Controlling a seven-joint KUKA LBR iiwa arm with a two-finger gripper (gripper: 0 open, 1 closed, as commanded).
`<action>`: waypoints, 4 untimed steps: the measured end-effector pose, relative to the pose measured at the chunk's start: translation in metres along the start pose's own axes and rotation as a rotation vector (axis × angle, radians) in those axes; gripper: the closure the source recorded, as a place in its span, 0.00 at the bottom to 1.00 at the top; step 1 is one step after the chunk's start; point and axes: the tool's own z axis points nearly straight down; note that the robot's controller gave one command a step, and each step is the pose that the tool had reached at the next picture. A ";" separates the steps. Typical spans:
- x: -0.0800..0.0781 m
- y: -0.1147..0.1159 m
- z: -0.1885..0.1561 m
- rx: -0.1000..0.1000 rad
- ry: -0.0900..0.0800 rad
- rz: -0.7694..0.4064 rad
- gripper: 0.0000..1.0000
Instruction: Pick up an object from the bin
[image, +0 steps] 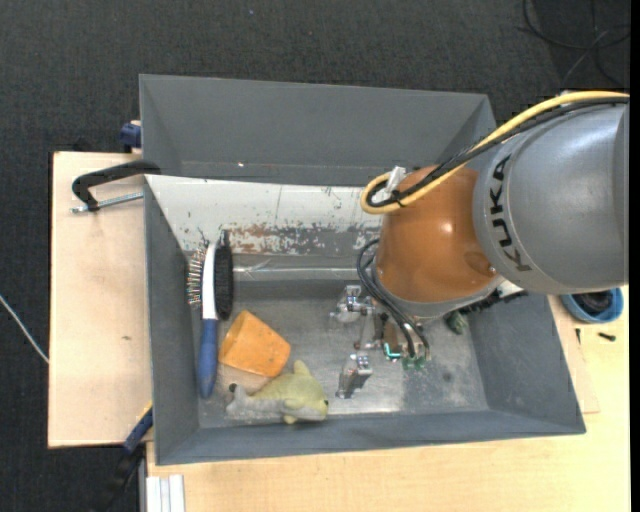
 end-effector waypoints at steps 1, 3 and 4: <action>-0.011 0.080 0.023 -0.005 -0.011 0.175 0.00; -0.029 0.108 0.060 -0.004 -0.010 0.216 1.00; -0.034 0.108 -0.069 -0.007 -0.020 0.234 1.00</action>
Offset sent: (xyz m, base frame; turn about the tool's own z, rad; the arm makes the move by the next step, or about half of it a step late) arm 0.0107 0.0762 -0.0228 0.1800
